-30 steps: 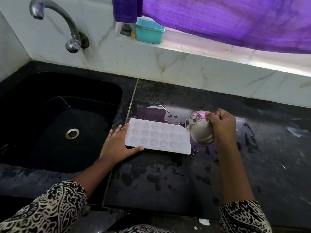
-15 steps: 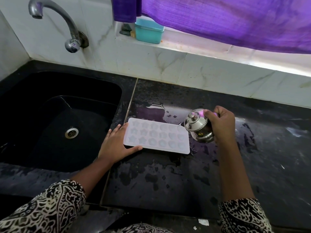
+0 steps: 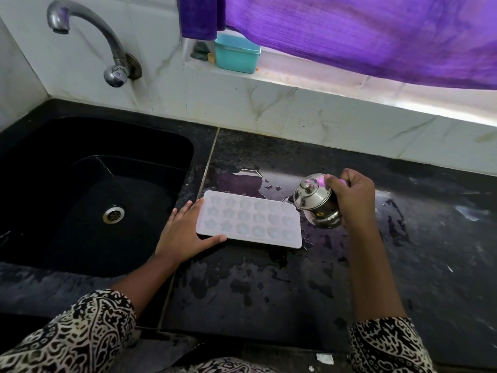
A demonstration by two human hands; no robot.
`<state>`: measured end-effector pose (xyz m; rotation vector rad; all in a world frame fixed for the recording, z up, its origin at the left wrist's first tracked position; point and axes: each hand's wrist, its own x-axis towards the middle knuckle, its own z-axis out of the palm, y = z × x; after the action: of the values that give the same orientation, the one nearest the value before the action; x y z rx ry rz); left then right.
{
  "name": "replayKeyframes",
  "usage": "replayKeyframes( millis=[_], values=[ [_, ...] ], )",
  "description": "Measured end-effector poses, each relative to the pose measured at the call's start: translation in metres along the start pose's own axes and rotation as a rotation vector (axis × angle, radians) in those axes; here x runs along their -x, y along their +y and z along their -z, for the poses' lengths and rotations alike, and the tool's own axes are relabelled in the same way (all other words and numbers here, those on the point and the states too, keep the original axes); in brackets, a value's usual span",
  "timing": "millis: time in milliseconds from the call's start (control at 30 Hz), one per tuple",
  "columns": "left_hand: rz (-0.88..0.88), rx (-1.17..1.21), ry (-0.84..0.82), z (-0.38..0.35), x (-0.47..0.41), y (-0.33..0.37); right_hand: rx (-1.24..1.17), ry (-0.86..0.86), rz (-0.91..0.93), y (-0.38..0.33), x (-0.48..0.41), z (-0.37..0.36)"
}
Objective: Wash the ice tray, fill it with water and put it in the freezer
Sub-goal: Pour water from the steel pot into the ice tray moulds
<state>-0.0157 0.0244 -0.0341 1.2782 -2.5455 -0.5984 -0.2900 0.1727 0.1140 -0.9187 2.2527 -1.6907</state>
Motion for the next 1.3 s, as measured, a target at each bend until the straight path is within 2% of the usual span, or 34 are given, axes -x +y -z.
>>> replayKeyframes(
  millis=[1033,1300],
  values=[
    [-0.004,0.013,0.003,0.001,0.0006,0.0002,-0.068,0.006,-0.018,-0.0006,0.0011,0.0001],
    [-0.014,0.015,0.0,0.0005,0.0003,-0.0004,-0.203,0.04,-0.101,0.0041,-0.0021,0.0015]
  ],
)
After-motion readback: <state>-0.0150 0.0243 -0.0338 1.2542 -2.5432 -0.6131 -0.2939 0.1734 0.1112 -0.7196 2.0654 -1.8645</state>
